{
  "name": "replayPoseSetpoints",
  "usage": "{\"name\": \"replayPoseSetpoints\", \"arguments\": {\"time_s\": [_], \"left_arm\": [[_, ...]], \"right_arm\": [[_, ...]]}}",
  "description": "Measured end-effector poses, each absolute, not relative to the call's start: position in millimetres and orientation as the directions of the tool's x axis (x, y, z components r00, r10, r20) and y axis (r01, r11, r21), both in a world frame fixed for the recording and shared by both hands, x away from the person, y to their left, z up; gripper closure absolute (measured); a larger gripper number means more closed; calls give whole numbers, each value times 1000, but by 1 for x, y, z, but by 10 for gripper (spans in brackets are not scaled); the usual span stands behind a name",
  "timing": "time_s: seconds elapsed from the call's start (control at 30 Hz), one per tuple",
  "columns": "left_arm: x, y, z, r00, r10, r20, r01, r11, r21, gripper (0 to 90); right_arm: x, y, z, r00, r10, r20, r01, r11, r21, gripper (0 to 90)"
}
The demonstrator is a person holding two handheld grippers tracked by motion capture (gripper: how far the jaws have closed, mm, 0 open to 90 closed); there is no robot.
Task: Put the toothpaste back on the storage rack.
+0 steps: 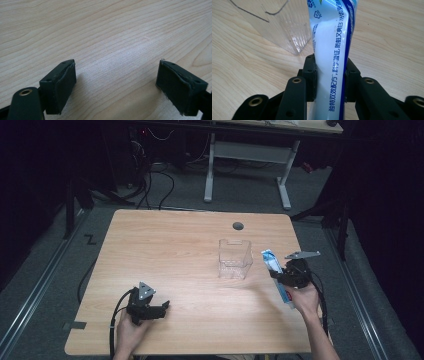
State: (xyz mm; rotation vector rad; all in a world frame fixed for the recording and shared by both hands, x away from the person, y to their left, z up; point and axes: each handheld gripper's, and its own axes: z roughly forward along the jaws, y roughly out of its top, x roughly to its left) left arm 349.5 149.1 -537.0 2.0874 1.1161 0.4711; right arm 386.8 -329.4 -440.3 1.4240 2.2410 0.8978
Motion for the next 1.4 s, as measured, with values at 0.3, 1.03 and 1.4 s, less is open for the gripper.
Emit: {"name": "replayPoseSetpoints", "arguments": {"time_s": [0.3, 1.03, 1.4], "left_arm": [[349, 149, -537, 561, 828, -14, 569, -374, 733, 164], [349, 149, -537, 561, 828, -13, 569, -373, 733, 164], [349, 149, -537, 561, 828, -13, 569, -373, 733, 164]], "right_arm": [[380, -316, -427, -485, 873, 42, 634, 318, 705, 700], [373, -291, -402, -570, 818, 79, 549, 308, 777, 699], [378, -278, -392, -588, 806, 67, 512, 307, 802, 699]]}}
